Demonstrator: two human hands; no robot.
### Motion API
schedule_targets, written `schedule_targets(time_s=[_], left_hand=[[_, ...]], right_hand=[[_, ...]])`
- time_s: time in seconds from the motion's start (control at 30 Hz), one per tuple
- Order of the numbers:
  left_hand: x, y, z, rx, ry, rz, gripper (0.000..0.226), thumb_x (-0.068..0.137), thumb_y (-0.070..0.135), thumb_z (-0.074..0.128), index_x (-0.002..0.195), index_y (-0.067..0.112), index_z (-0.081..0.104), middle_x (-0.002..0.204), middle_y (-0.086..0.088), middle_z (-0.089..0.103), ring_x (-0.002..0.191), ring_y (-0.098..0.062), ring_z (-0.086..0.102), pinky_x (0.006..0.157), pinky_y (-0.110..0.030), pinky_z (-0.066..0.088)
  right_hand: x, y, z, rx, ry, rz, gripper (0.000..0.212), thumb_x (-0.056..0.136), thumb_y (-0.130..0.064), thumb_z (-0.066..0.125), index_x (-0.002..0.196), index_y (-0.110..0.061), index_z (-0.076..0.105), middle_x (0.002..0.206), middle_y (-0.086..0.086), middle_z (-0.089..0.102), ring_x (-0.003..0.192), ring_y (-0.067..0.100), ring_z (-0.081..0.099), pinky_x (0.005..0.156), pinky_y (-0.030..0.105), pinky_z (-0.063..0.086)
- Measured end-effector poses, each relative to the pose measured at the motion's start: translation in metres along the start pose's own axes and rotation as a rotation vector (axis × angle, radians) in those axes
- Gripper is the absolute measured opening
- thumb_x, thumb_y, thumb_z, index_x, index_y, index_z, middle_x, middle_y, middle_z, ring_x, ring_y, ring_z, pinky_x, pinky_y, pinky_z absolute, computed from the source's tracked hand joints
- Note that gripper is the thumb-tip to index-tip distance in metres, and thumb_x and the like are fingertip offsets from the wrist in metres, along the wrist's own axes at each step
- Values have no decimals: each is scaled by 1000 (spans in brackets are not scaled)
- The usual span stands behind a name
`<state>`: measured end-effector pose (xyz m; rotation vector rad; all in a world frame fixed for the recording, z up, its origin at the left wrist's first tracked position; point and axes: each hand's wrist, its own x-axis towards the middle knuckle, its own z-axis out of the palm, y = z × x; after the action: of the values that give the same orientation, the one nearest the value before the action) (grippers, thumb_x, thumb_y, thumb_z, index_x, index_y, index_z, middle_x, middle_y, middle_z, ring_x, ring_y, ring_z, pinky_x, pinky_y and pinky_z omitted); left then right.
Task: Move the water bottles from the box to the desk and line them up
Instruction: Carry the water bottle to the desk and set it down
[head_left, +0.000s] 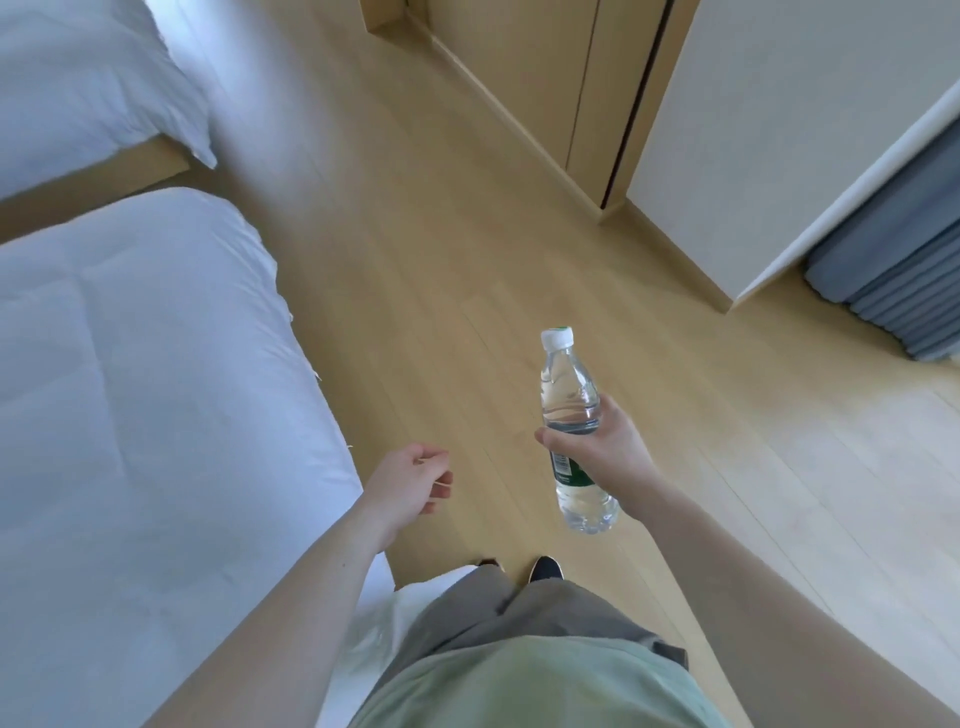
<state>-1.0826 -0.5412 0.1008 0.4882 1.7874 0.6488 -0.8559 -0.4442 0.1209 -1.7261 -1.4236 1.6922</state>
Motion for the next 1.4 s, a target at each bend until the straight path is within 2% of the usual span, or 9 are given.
schedule_targets(time_s=[0.17, 0.27, 0.5, 0.7, 0.93, 1.03, 1.13, 1.27, 1.4], left_hand=[[36, 30, -21, -12, 47, -20, 13, 103, 27, 55, 112, 21, 63, 99, -6, 74, 93, -21, 73, 86, -40, 60], [69, 50, -40, -33, 63, -18, 16, 102, 29, 56, 113, 21, 64, 97, -5, 75, 93, -21, 74, 87, -41, 61], [157, 118, -101, -103, 63, -13, 17, 101, 27, 57, 113, 18, 65, 92, -4, 74, 82, -17, 72, 86, -42, 60], [219, 173, -148, -93, 32, -11, 21, 100, 29, 57, 116, 17, 64, 93, -4, 74, 82, -17, 71, 82, -38, 58], [282, 231, -192, -118, 49, -14, 17, 101, 28, 56, 113, 19, 64, 93, -4, 75, 77, -14, 71, 85, -36, 59], [310, 256, -210, -128, 57, -9, 17, 101, 28, 57, 113, 19, 64, 91, -3, 75, 76, -12, 72, 88, -38, 59], [343, 285, -227, -120, 83, -10, 17, 101, 29, 57, 114, 20, 64, 93, -2, 77, 80, -13, 73, 89, -39, 60], [394, 329, -249, -122, 153, -30, 19, 100, 29, 59, 116, 20, 64, 92, -3, 77, 80, -14, 74, 85, -37, 61], [437, 374, -270, -139, 201, -80, 24, 100, 29, 59, 120, 18, 64, 95, -4, 77, 90, -20, 75, 87, -41, 60]], right_hand=[[55, -31, 8, -35, -71, 0, 50, 68, -34, 87, 109, -27, 59, 99, -4, 72, 92, 15, 71, 84, 38, 58], [91, -54, 19, -58, -98, 0, 49, 70, -32, 87, 110, -27, 59, 99, -5, 72, 92, 14, 71, 81, 35, 56], [185, -130, 61, -102, -115, -18, 52, 70, -34, 88, 112, -29, 59, 102, -7, 72, 95, 12, 70, 87, 35, 56], [249, -199, 96, -112, -114, -35, 56, 69, -36, 89, 115, -28, 58, 106, -7, 71, 96, 12, 70, 87, 35, 55], [327, -259, 126, -161, -137, -41, 54, 70, -36, 88, 114, -30, 58, 104, -9, 70, 96, 11, 69, 89, 39, 56], [366, -285, 139, -176, -167, -46, 52, 71, -34, 87, 114, -30, 57, 105, -9, 70, 97, 11, 69, 87, 36, 56], [410, -316, 151, -193, -216, -65, 52, 72, -32, 88, 115, -28, 58, 105, -9, 70, 96, 10, 69, 84, 32, 56], [476, -363, 163, -212, -260, -83, 54, 71, -36, 88, 115, -29, 57, 106, -9, 69, 96, 10, 69, 87, 34, 56], [537, -413, 172, -244, -316, -115, 52, 72, -36, 87, 113, -29, 58, 105, -9, 69, 96, 10, 69, 87, 33, 56]])
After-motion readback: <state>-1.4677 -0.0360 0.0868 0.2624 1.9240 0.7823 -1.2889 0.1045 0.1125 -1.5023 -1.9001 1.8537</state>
